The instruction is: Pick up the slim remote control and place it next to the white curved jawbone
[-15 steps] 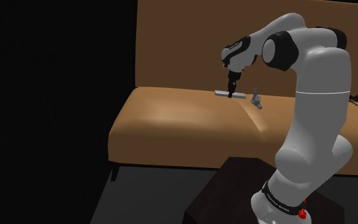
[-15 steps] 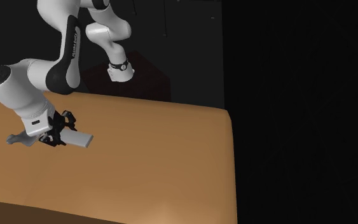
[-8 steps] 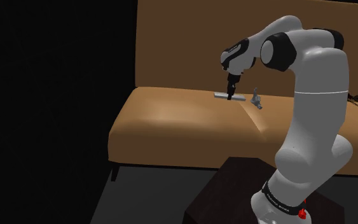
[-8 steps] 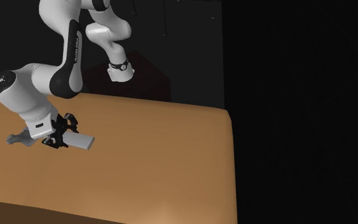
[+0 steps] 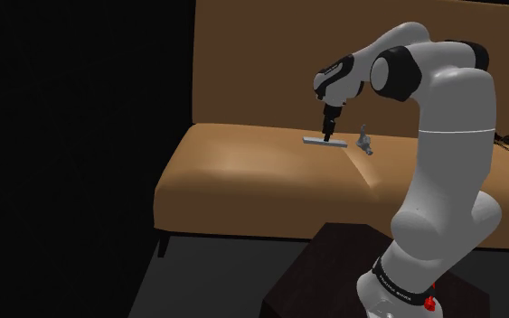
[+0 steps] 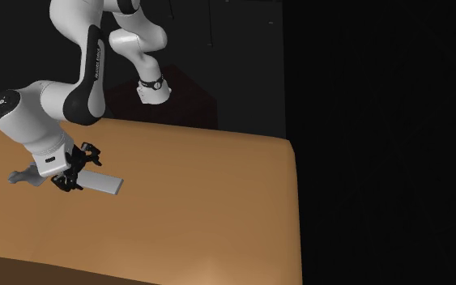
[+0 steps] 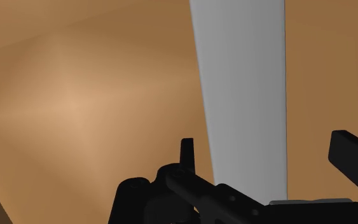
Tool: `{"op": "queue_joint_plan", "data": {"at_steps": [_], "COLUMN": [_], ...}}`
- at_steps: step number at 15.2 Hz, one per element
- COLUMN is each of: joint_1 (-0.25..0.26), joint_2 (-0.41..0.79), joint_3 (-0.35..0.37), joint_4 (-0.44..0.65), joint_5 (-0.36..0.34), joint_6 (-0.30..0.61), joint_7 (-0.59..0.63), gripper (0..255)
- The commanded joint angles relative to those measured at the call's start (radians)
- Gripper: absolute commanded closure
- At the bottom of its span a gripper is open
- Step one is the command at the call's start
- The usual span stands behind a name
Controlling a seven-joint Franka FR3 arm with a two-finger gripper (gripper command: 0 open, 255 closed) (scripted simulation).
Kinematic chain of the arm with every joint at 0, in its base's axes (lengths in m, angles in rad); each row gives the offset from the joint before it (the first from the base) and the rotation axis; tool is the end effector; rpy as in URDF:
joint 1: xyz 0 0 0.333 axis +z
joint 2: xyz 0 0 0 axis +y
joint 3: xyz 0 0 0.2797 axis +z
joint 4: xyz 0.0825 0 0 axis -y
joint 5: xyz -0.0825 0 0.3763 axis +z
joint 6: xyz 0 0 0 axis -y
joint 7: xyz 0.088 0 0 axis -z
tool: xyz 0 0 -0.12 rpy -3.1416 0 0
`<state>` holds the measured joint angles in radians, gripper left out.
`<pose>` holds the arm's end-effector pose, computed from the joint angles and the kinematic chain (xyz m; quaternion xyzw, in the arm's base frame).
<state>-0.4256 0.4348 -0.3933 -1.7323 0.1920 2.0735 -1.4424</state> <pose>0.4491 -0.4399 0.2992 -0.9615 -0.2735 0.0108 0.0257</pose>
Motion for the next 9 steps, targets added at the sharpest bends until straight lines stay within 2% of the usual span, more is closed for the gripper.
{"op": "queue_joint_plan", "data": {"at_steps": [1, 4, 9], "joint_1": [0.001, 0.003, 0.003], "joint_2": [-0.012, -0.041, -0.041], "joint_3": [-0.003, -0.011, -0.011], "joint_4": [0.017, 0.072, 0.072], "joint_5": [-0.007, -0.023, -0.023], "joint_6": [-0.028, -0.110, -0.110], "joint_7": [0.004, 0.015, 0.015], "gripper": [0, 0, 0]}}
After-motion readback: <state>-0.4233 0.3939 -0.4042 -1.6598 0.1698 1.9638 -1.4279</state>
